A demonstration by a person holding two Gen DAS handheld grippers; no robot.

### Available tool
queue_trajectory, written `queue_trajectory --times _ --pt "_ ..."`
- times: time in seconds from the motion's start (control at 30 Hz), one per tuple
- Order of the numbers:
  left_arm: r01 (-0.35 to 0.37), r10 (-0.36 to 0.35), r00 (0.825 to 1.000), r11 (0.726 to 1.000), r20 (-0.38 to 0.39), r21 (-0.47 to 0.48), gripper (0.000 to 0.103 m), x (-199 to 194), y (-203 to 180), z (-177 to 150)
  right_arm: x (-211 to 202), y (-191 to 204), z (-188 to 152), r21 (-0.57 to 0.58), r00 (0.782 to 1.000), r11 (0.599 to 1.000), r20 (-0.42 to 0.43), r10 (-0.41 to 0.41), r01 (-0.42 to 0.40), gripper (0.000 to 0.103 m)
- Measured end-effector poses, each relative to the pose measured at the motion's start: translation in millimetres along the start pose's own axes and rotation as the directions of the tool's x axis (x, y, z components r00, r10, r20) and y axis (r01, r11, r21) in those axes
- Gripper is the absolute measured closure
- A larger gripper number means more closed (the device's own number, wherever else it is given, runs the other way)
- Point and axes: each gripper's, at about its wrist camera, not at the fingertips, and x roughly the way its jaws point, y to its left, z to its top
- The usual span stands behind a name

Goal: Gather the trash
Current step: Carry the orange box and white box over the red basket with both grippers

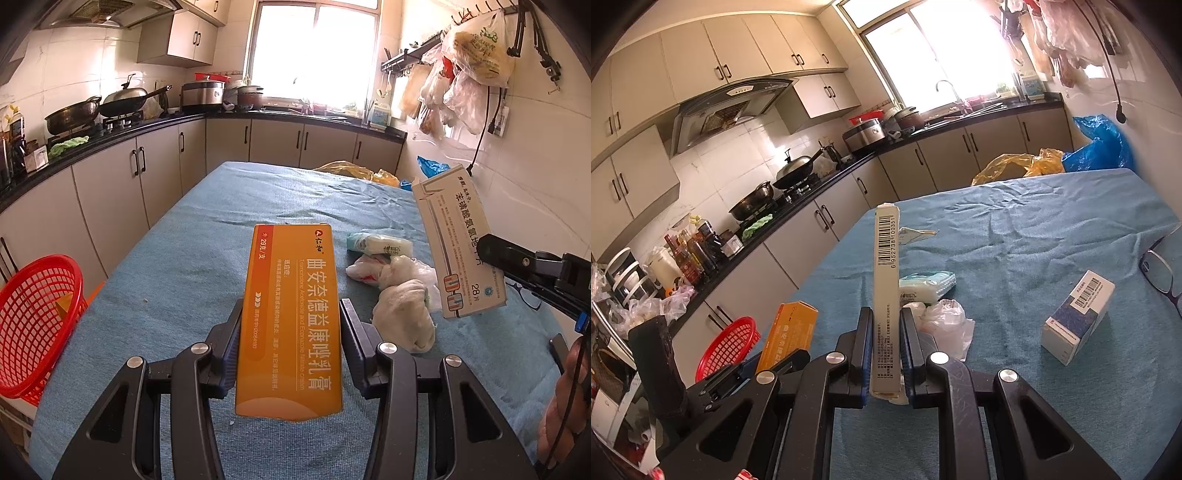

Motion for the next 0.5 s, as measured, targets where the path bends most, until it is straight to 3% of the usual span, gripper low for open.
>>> queue_trajectory --times 0.27,0.5 --pt "-0.010 0.010 1.000 1.000 0.009 0.001 0.057 -9.7 1.5 0.0 2.2 -2.5 0.6 0.020 1.000 1.000 -0.011 0.005 -0.005 0.088" --pt "-0.020 0.020 0.999 1.000 0.028 -0.015 0.057 -32.5 15.3 2.1 -5.9 18.4 -1.8 0.011 0.999 0.999 -0.014 0.049 -0.049 0.088"
